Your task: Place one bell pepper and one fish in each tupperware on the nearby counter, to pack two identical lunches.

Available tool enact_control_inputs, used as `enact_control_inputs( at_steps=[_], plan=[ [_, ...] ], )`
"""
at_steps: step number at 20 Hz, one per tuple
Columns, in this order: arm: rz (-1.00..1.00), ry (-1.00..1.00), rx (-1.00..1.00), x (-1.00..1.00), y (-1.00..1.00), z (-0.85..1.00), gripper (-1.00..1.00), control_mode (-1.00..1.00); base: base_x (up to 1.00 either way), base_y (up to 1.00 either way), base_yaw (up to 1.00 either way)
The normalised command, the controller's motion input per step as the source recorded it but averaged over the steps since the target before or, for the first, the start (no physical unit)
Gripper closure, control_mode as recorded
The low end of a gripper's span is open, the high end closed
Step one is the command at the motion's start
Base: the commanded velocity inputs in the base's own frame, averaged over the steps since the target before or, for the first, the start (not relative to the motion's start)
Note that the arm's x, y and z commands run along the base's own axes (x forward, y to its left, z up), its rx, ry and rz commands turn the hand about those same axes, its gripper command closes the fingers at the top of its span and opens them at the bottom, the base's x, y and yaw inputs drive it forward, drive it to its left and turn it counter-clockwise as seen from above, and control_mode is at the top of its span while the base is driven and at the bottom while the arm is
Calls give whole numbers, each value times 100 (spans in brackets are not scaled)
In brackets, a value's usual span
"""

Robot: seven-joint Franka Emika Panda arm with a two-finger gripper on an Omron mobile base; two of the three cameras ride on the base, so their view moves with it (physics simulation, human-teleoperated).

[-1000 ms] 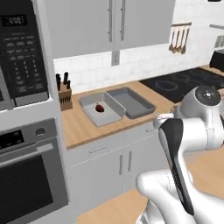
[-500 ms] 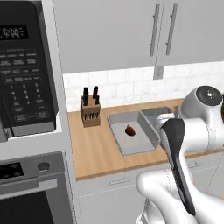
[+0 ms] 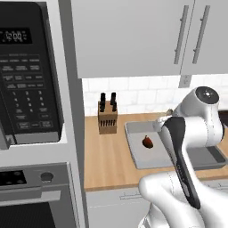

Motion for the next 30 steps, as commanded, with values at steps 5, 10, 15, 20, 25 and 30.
enact_control_inputs(
  at_steps=[5,10,15,20,25,30],
  plan=[
    [29,7,0,72,-5,-67,100,-100,0,0,0],
    [14,0,-3,71,-10,-55,100,-100,0,0,0],
    [0,1,-10,54,-36,-53,100,-100,0,0,0],
    [0,6,-4,43,-27,-41,100,-100,0,0,0],
    [0,13,0,19,-7,-22,100,-100,0,0,0],
    [0,11,0,12,-12,-22,100,-100,0,0,0]
  ],
)
